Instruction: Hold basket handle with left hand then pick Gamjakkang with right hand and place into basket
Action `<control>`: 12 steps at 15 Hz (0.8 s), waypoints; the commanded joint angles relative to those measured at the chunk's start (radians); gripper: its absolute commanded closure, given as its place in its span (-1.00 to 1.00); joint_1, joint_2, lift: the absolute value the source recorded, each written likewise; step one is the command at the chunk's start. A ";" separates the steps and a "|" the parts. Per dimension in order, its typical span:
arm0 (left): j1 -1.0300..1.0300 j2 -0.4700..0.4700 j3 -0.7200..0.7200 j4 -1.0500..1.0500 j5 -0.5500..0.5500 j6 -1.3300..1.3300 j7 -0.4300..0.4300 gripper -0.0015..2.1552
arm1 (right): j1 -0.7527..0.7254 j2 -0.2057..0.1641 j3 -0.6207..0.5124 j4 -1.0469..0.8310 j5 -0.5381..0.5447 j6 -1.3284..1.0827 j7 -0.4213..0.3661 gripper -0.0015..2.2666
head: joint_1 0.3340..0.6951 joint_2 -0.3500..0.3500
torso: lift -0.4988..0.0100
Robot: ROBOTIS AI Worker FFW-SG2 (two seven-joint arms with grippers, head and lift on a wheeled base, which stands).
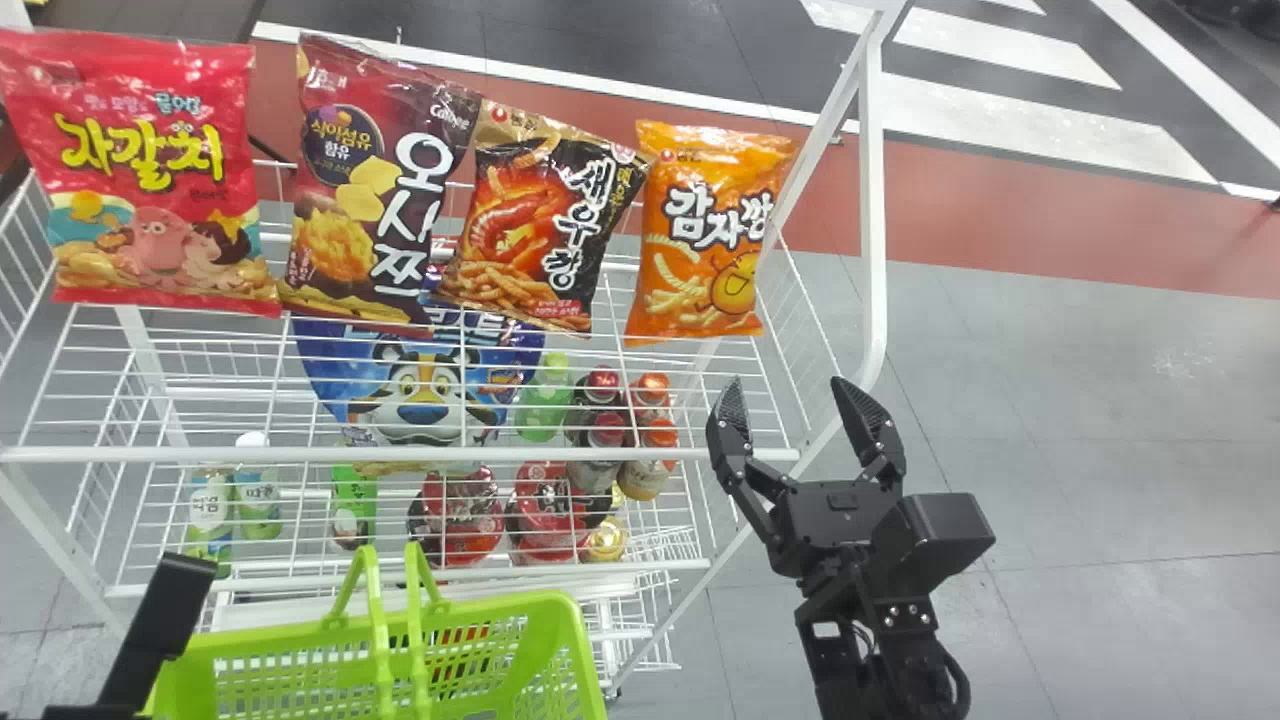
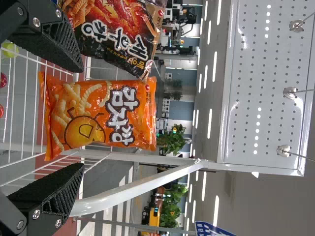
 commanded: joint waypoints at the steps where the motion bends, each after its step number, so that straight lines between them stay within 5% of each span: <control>1: 0.002 0.002 -0.010 0.001 -0.008 0.000 0.004 0.87 | 0.002 0.000 0.001 -0.003 0.000 0.006 0.000 -0.88 | 1.00 -1.00 | 0.96; 12: 0.004 0.002 -0.011 -0.003 -0.009 -0.003 0.004 0.87 | -0.012 -0.002 0.001 0.003 -0.003 0.012 0.002 -0.88 | 1.00 -1.00 | 0.96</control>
